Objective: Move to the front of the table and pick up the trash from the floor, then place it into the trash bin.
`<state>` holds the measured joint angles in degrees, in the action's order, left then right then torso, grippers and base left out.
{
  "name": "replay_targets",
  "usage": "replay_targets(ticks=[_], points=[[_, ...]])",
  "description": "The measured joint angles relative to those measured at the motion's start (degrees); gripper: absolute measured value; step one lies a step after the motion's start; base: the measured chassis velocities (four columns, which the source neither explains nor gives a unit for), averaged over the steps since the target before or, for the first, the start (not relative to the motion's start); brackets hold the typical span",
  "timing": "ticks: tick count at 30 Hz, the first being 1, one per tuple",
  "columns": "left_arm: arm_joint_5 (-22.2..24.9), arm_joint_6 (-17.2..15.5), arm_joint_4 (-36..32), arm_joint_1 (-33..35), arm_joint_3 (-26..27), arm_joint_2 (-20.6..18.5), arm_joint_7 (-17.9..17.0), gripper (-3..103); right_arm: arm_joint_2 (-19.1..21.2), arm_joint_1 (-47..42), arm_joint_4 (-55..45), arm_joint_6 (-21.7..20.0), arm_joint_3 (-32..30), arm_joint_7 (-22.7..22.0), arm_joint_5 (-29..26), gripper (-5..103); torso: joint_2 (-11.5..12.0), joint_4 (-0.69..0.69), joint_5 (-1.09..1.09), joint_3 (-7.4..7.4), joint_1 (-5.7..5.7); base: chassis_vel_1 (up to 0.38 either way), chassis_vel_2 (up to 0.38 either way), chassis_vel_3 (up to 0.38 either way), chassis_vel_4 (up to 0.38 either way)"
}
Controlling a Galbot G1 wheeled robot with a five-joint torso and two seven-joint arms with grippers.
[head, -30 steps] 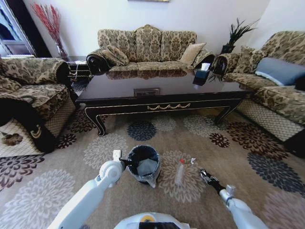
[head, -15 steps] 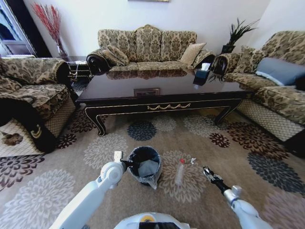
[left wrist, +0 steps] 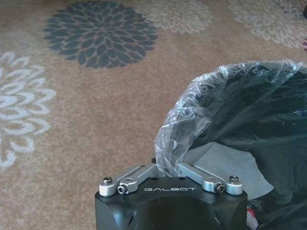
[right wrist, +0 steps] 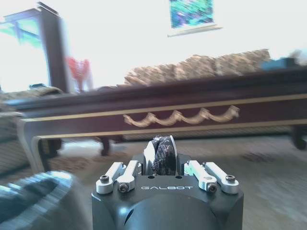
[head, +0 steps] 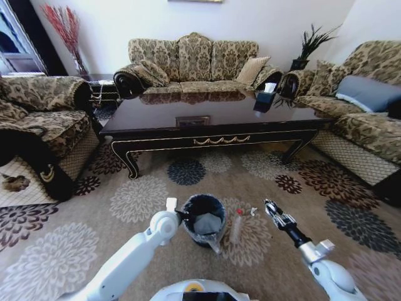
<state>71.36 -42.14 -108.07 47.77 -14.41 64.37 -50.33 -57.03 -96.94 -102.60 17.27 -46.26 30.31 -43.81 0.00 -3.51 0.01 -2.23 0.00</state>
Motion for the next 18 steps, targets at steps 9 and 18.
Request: replay_targets(ticks=[9,18], points=[[3.1,0.0,2.2,-4.9,-3.7,2.5,-2.0,0,-1.9,-5.4,-13.6,-0.5,0.7,-0.6,3.6,33,0.0,0.0,-0.01,0.0,0.0,0.0,0.0,0.0,0.0],[6.7,0.0,3.4,-10.6,-8.7,6.6,-4.5,0,-1.3,-4.1,-17.7,-2.1,4.4,-2.0,8.3,33,0.0,0.0,-0.01,-0.01,0.0,0.0,0.0,0.0,0.0]])
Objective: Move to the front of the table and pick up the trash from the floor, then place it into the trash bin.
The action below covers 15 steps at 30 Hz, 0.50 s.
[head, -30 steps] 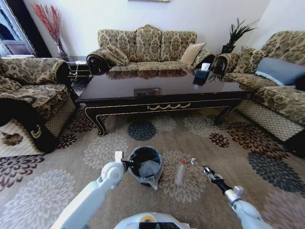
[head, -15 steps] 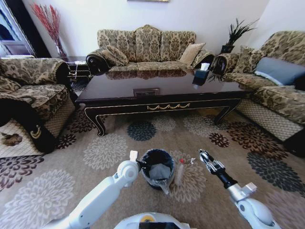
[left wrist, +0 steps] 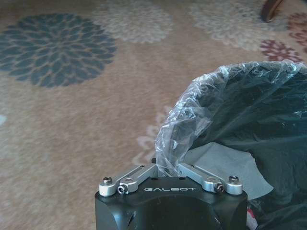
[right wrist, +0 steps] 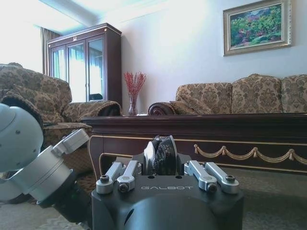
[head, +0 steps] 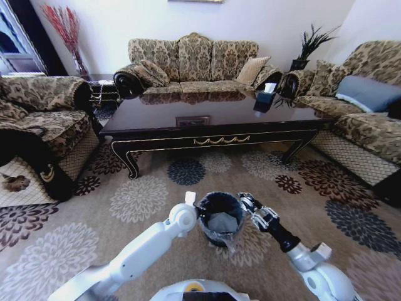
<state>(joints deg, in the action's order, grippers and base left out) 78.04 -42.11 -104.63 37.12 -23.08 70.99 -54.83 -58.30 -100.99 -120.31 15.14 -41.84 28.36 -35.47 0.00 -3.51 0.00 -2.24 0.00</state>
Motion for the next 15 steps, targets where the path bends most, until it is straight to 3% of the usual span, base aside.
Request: replay_targets(ticks=[6,15], points=[[0.6,0.0,0.0,-1.7,-1.4,1.2,-0.4,0,-0.9,1.8,2.2,-0.2,2.2,-0.5,3.3,33,0.0,-0.01,0.0,0.0,0.0,0.0,0.0,0.0,0.0],[1.0,0.0,-1.9,-0.8,-0.8,-0.8,-0.5,0,-1.6,3.1,4.7,0.5,3.8,-0.8,7.9,30,0.0,0.0,0.0,0.0,0.0,0.0,0.0,0.0,0.0]])
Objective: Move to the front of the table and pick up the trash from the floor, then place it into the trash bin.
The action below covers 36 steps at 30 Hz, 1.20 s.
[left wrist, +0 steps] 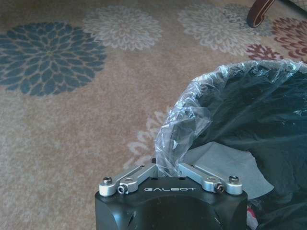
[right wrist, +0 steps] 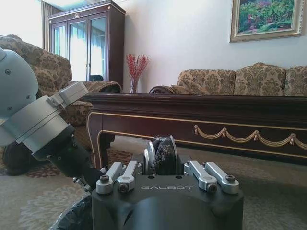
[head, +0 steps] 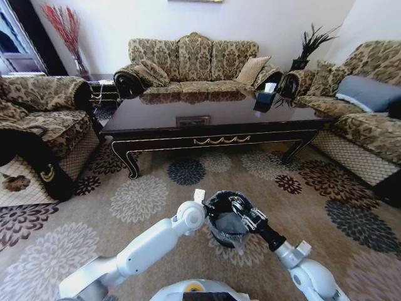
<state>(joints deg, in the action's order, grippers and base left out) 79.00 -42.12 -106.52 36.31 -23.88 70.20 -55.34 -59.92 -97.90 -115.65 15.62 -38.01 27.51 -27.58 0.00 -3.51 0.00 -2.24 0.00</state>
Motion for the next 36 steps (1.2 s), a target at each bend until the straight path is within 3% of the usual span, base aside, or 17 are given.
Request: replay_targets(ticks=[2,5,7,11,16,17,20,21,22,31,36], points=[[-0.1,0.0,-0.1,0.1,0.1,-0.1,0.0,0,0.0,0.0,0.0,0.0,0.0,0.0,0.1,30,0.0,0.0,0.0,0.0,0.0,0.0,0.0,0.0,0.0],[-0.6,0.0,-0.5,1.3,0.5,-0.4,0.0,0,-0.1,-0.2,-0.3,0.0,0.1,0.3,0.9,43,0.0,0.0,0.0,0.0,0.0,0.0,0.0,0.0,0.0],[-0.8,0.0,-0.7,1.6,0.7,-0.6,0.0,0,-0.1,-0.3,-0.3,0.0,0.1,0.4,1.0,43,0.0,0.0,0.0,0.0,0.0,0.0,0.0,0.0,0.0],[-1.9,0.0,-1.3,3.5,1.6,-1.1,0.0,0,-0.2,-1.1,-1.2,0.1,0.0,0.9,1.3,65,0.0,0.0,0.01,0.0,0.0,0.0,0.0,0.0,0.0],[-2.4,0.0,-1.8,4.5,2.1,-1.7,0.1,0,-0.2,-1.5,-1.7,0.3,-0.1,1.4,1.6,76,0.0,-0.01,0.01,0.0,0.0,0.0,0.0,0.0,0.0],[-2.5,0.0,-2.0,4.6,2.5,-2.1,0.3,0,-0.3,-1.5,-1.7,0.3,-0.2,1.6,1.8,86,0.0,-0.01,0.01,0.0,0.0,0.0,0.0,0.0,0.0],[-2.6,0.0,-2.3,4.9,3.3,-2.9,0.5,0,-0.5,-1.5,-1.8,0.4,-0.4,1.6,1.8,86,0.0,-0.01,0.0,0.0,0.0,0.0,0.0,0.0,0.0],[-2.6,0.0,-2.5,5.0,3.6,-3.2,0.5,0,-0.5,-1.5,-1.8,0.4,-0.5,1.6,1.7,97,0.0,0.0,0.0,0.0,0.0,0.0,0.0,0.0,0.0],[-2.5,0.0,-2.7,5.2,4.1,-3.8,0.6,0,-0.5,-1.5,-1.9,0.4,-0.6,1.6,1.5,99,0.0,0.0,0.01,0.0,0.0,0.0,0.0,0.0,0.0],[-2.6,0.0,-3.0,6.8,8.9,-5.6,2.1,0,0.4,0.6,-2.1,-0.1,-1.8,-0.1,-2.1,100,0.0,-0.01,0.01,0.0,0.0,0.0,0.0,0.0,0.0],[-5.1,0.0,-3.0,9.5,14.0,-7.2,5.3,0,1.9,3.7,-0.7,-1.1,-3.2,-3.4,-5.1,100,0.0,-0.01,0.01,0.0,0.0,0.0,0.0,0.0,0.0]])
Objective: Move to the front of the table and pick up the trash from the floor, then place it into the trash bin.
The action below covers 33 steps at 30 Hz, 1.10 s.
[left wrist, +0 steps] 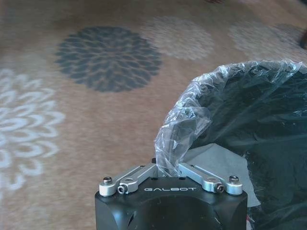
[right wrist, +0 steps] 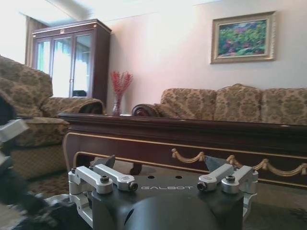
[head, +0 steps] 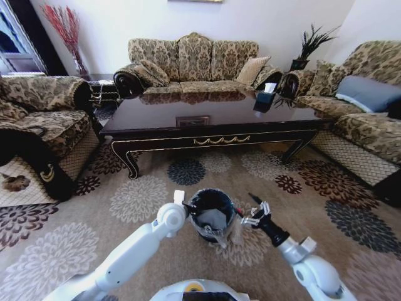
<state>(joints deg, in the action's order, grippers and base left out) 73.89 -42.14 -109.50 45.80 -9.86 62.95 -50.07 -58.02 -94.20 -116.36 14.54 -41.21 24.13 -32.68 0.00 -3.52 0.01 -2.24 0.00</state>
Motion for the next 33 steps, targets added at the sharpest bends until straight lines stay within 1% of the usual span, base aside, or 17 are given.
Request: replay_targets(ticks=[2,4,6,8,10,12,15,17,18,20,21,23,26,27,30,32,33], points=[[-1.2,0.0,0.0,2.3,3.0,-0.6,1.1,0,0.5,1.3,1.9,-0.5,-0.3,-1.0,-1.0,100,0.0,0.02,-0.01,0.0,0.0,0.0,0.0,0.0,0.0],[-2.2,0.0,0.0,4.4,5.5,-1.3,2.3,0,0.8,2.7,4.5,-0.7,-0.4,-1.8,-1.2,100,0.0,0.02,-0.01,0.0,0.0,0.0,0.0,0.0,0.0],[-2.3,0.0,-0.1,4.8,6.0,-1.4,2.5,0,0.8,2.8,4.9,-0.7,-0.4,-1.9,-1.2,100,0.0,0.02,-0.01,0.0,0.0,0.0,0.0,0.0,0.0],[-3.5,0.0,-0.2,7.4,9.3,-2.4,4.5,0,1.1,4.8,8.9,-0.8,0.2,-3.5,-1.2,100,0.0,0.0,0.0,0.0,0.0,0.0,0.0,0.0,0.0],[-4.4,0.0,-0.2,9.2,11.5,-3.3,5.8,0,1.1,6.5,12.0,-0.9,1.3,-4.6,-0.8,100,0.0,-0.02,-0.01,0.0,0.0,0.0,0.0,0.0,0.0],[-4.7,0.0,-0.1,9.8,12.1,-3.6,6.2,0,1.2,7.1,13.1,-0.9,1.6,-4.9,-0.6,100,0.0,0.0,0.0,0.0,0.0,0.0,0.0,0.0,0.0],[-5.9,0.0,-0.1,12.4,14.7,-5.1,7.7,0,1.1,10.7,20.2,-0.9,3.4,-5.7,0.7,100,0.0,0.01,-0.01,0.0,0.0,0.0,0.0,0.0,0.0],[-6.2,0.0,-0.3,12.8,15.0,-5.3,7.9,0,1.0,11.5,21.6,-0.9,3.8,-5.9,0.9,100,0.0,0.01,-0.01,0.0,0.0,0.0,0.0,0.0,0.0],[-7.0,0.0,-0.8,13.9,15.7,-5.8,8.6,0,0.9,13.6,25.6,-0.9,4.9,-6.4,1.4,100,0.0,0.0,-0.01,0.0,0.0,0.0,0.0,0.0,0.0],[-7.9,0.0,-1.4,15.0,16.2,-6.2,9.1,0,0.7,16.0,30.2,-0.8,6.2,-7.0,1.9,100,0.0,0.0,-0.01,0.0,0.0,0.0,0.0,0.0,0.0],[-7.9,0.0,-1.4,15.0,16.2,-6.2,9.1,0,0.7,16.0,30.2,-0.8,6.2,-7.0,1.9,100,0.0,0.0,-0.01,0.0,0.0,0.0,0.0,0.0,0.0],[-8.4,0.0,-2.3,16.5,16.7,-6.4,9.2,0,0.4,19.5,36.1,-0.3,8.6,-7.6,2.4,100,0.0,-0.01,-0.02,0.0,0.0,0.0,0.0,0.0,0.0],[-8.7,0.0,-3.6,18.3,17.4,-6.3,9.2,0,-0.4,23.4,41.9,0.2,10.7,-8.2,3.3,100,0.0,0.01,-0.01,0.0,0.0,0.0,0.0,0.0,0.0],[-8.7,0.0,-3.6,18.3,17.4,-6.3,9.2,0,-0.4,23.4,41.9,0.2,10.7,-8.2,3.3,100,0.0,0.01,-0.01,0.0,0.0,0.0,0.0,0.0,0.0],[-8.9,0.0,-4.8,19.6,17.5,-6.0,9.3,0,-1.8,27.1,47.7,0.6,11.7,-8.8,4.5,100,0.0,0.03,-0.01,0.0,0.0,0.0,0.0,0.0,0.0],[-8.9,0.0,-4.8,19.6,17.2,-5.9,9.2,0,-2.1,27.7,49.3,0.7,11.6,-9.0,4.8,100,0.0,0.02,0.0,0.0,0.0,0.0,0.0,0.0,0.0],[-8.9,0.0,-4.8,19.5,17.0,-5.8,9.2,0,-2.6,28.5,51.5,0.9,11.5,-9.2,5.4,100,0.0,-0.01,-0.01,0.0,0.0,0.0,0.0,0.0,0.0]])
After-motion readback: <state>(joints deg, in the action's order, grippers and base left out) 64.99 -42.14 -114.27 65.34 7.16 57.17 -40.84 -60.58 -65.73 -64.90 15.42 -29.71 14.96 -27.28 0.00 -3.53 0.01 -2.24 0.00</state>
